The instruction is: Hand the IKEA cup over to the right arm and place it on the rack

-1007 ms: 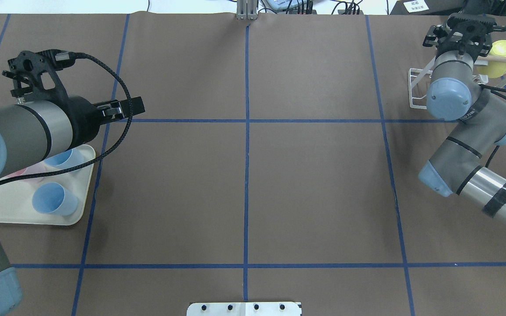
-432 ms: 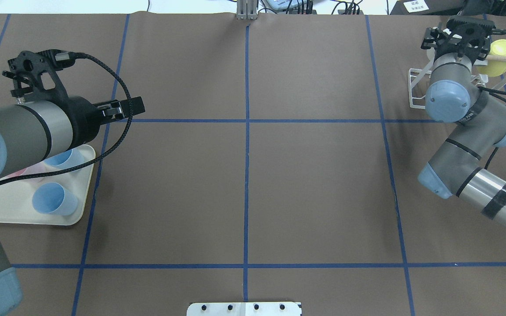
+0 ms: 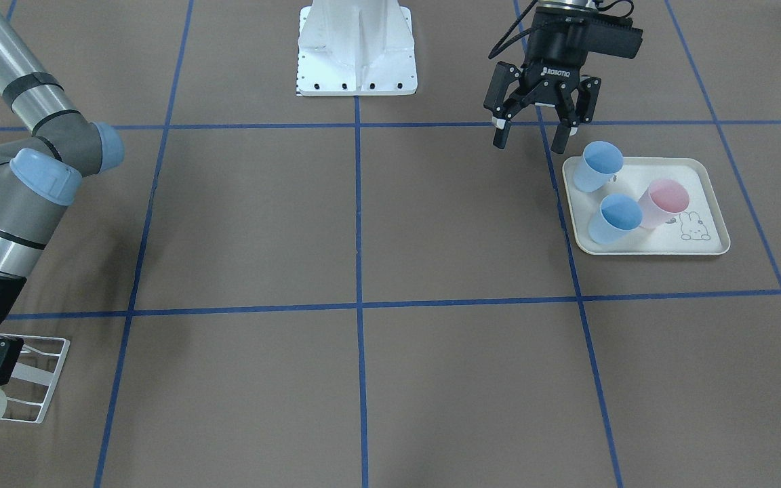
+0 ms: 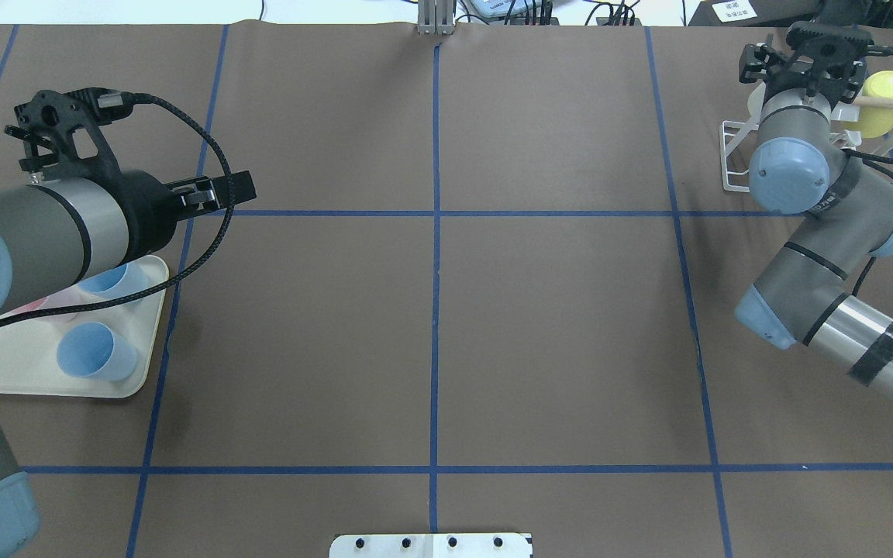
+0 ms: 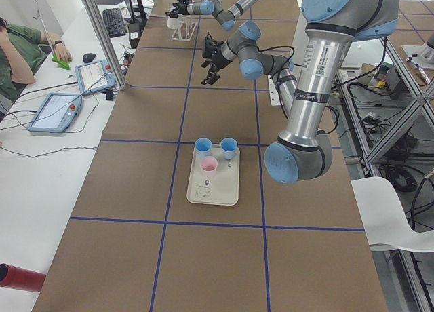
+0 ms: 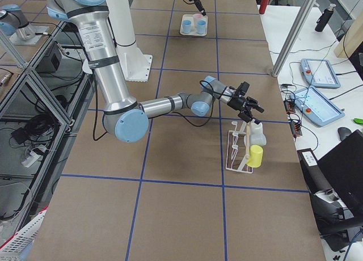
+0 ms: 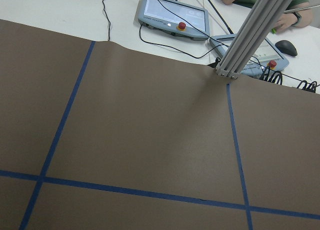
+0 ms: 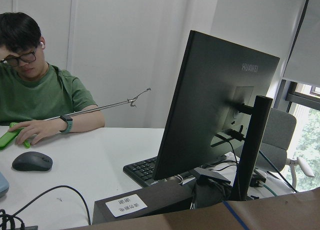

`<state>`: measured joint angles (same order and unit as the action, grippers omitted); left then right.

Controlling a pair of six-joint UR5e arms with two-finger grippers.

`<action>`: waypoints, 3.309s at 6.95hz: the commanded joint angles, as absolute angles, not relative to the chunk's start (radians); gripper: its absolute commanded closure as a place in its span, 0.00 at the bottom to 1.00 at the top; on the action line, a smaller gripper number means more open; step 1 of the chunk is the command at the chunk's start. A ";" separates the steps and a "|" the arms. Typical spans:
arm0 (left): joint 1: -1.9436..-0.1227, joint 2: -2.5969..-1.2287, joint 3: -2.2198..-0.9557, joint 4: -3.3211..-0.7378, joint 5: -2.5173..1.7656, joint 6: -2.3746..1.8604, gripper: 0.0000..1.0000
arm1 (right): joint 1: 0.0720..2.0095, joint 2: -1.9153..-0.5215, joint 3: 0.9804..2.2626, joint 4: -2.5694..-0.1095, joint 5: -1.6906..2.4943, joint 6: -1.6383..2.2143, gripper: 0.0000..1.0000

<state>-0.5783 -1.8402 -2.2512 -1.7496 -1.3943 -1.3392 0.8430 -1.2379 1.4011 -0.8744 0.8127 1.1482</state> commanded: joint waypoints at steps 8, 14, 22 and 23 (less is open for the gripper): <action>-0.880 -1.643 -2.252 -1.697 -1.789 -1.024 0.00 | 0.879 -1.224 1.926 -0.885 0.987 1.366 0.00; -1.149 -1.599 -2.048 -1.474 -2.264 -0.489 0.00 | 0.807 -1.189 2.031 -0.890 1.500 1.746 0.00; -1.158 -1.615 -1.752 -1.577 -2.319 -0.405 0.00 | 0.683 -1.150 2.023 -0.876 1.508 1.830 0.00; -1.158 -1.617 -1.744 -1.580 -2.319 -0.406 0.00 | 0.681 -1.150 2.022 -0.876 1.506 1.830 0.00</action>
<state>-1.1588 -1.6158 -1.7570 -1.5730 -2.3182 -0.4044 0.6833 -1.1505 2.0233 -0.8766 1.5075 1.8306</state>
